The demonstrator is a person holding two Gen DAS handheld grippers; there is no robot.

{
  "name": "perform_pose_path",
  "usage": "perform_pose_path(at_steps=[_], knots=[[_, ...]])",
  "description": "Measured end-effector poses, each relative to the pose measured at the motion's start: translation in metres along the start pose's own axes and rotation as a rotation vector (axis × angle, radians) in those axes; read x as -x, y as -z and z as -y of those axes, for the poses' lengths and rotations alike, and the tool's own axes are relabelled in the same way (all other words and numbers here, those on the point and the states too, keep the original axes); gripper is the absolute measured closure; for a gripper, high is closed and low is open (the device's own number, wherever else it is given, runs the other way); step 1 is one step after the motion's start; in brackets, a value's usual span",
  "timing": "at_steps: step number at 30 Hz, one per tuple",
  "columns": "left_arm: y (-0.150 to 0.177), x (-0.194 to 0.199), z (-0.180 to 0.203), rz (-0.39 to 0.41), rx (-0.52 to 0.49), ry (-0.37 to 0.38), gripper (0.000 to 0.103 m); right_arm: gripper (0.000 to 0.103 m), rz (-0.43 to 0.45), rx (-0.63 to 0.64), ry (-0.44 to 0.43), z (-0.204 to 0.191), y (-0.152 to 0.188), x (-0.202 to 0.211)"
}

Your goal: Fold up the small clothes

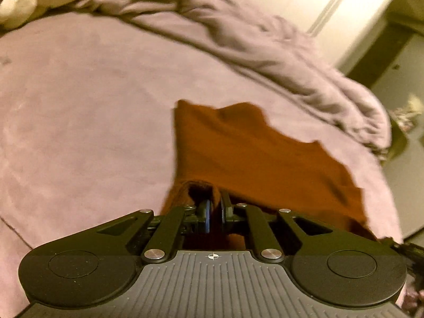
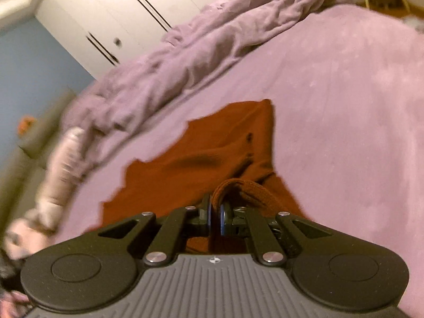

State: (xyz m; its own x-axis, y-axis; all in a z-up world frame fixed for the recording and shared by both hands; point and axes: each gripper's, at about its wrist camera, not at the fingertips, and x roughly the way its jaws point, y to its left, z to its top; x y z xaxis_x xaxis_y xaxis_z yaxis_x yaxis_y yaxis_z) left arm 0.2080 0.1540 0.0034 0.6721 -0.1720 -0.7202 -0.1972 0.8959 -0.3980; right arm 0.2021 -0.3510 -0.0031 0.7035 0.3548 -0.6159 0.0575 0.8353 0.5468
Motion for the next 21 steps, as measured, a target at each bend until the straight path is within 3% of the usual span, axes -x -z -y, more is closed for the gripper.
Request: perform_pose_path(at_steps=[3,7,9,11,13,21], knots=[[0.000,-0.003,-0.012,0.001,0.023,-0.008,0.086,0.086,0.015,0.095,0.066,-0.004,-0.001,-0.005],[-0.003,0.002,-0.022,0.066,-0.065,-0.120,0.080,0.079,0.040,0.234,0.109,0.000,0.004,0.003],[-0.004,0.005,-0.025,0.071,-0.119,-0.100,0.077,0.072,0.031,0.296,0.120,0.003,0.006,0.005],[-0.003,0.005,-0.022,0.040,-0.172,-0.046,0.054,0.060,0.017,0.370,0.144,0.002,0.008,0.002],[0.001,-0.001,-0.016,0.007,-0.228,-0.024,0.045,0.053,0.009,0.441,0.171,-0.001,0.011,-0.003],[0.003,-0.038,0.001,-0.081,-0.283,-0.008,0.044,0.045,-0.024,0.629,0.198,-0.019,0.010,-0.035]])
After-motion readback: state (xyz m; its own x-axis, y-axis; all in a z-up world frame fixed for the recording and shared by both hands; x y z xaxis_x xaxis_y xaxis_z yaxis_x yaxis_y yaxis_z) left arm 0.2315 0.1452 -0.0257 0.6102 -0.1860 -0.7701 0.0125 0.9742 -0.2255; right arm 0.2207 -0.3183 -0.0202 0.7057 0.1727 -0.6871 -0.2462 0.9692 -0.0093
